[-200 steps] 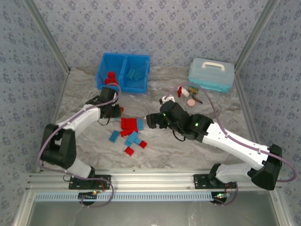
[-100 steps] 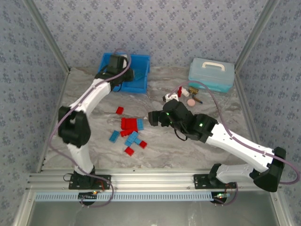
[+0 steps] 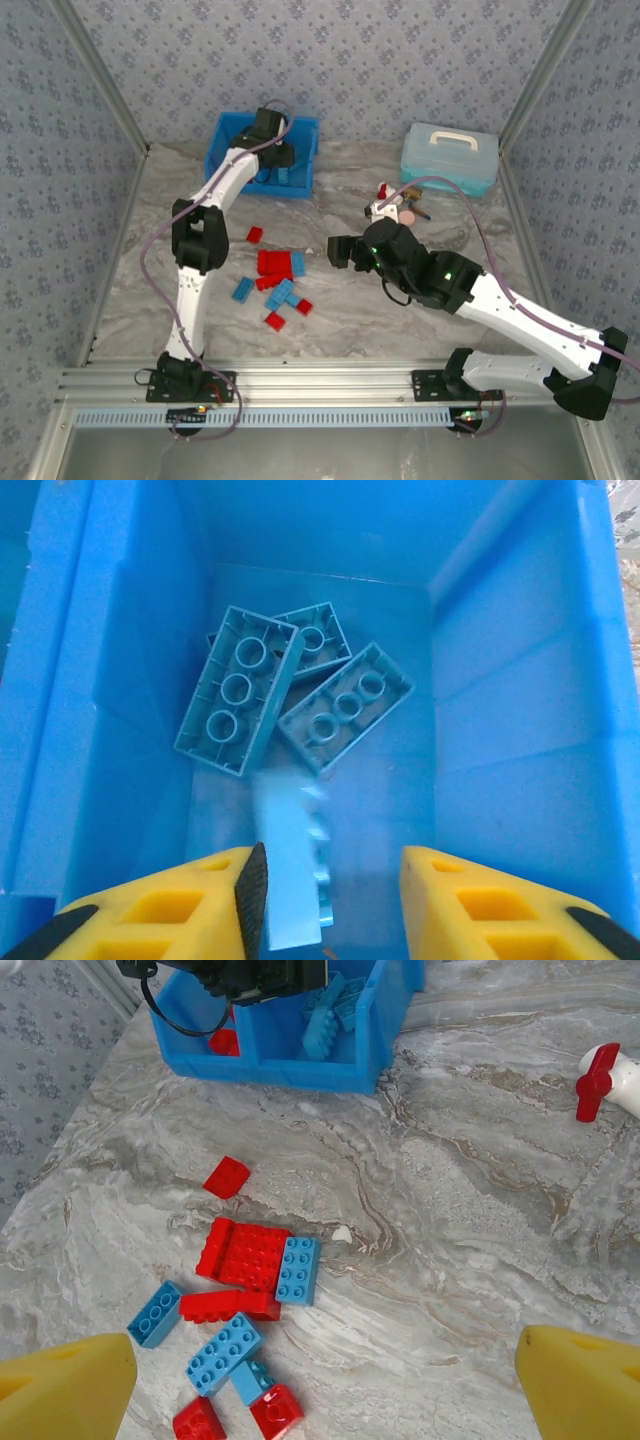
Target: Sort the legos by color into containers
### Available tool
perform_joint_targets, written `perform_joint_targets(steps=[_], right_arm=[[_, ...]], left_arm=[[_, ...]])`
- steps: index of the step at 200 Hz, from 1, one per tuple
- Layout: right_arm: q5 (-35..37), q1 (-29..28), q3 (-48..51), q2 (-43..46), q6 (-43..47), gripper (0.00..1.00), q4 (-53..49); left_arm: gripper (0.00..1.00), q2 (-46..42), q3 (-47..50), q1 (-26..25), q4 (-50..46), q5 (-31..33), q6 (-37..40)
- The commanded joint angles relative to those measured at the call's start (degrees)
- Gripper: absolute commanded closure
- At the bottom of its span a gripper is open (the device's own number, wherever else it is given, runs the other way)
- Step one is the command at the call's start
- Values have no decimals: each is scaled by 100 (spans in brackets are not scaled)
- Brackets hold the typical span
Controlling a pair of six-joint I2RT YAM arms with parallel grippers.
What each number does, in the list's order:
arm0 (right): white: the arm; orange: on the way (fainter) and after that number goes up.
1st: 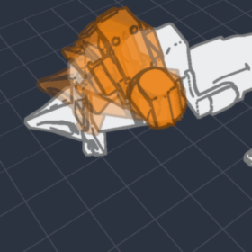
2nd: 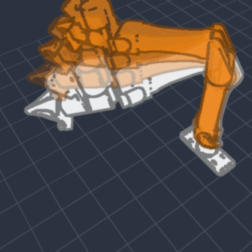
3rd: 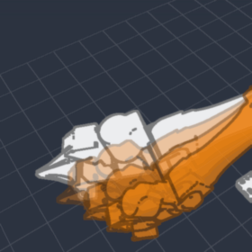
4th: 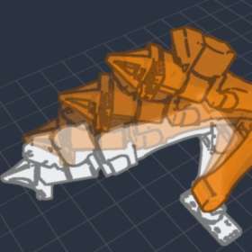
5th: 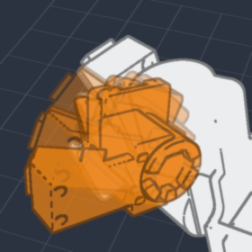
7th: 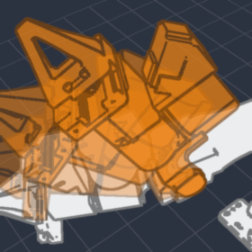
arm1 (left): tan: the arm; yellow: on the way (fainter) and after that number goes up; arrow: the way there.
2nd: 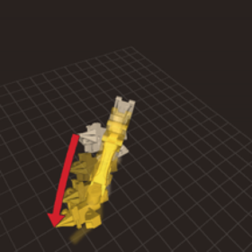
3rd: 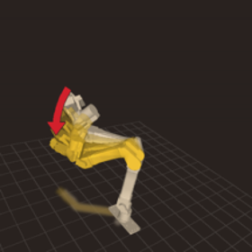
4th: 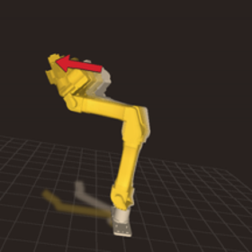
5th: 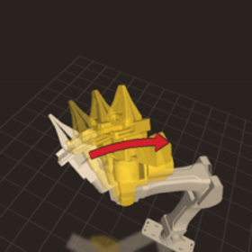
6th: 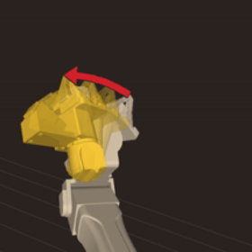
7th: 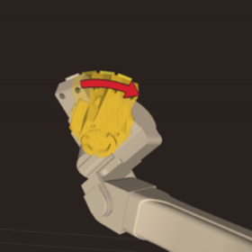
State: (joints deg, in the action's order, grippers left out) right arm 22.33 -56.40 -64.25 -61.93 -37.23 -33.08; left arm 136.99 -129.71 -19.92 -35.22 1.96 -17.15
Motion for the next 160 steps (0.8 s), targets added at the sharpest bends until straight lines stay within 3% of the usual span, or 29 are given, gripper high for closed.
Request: perform_joint_targets(steps=[1,33,71,99,127,160], right_arm=[[201,-42,62,82,-153,0,-106],[232,-54,96,85,-135,0,-102],[212,-46,197,46,-71,0,70],[69,-27,120,-111,67,0,151],[-116,14,-10,-398,259,0,215],[-290,24,-198,-669,299,0,217]], left_arm=[[52,-229,-366,-12,-266,-146,39],[51,-1211,254,-36,-236,-362,68],[50,-3215,2853,-99,291,-623,468],[48,-4245,4517,-84,179,-396,861],[43,-4489,5565,-44,171,-449,1163],[33,-4042,5923,80,429,-530,1224]])
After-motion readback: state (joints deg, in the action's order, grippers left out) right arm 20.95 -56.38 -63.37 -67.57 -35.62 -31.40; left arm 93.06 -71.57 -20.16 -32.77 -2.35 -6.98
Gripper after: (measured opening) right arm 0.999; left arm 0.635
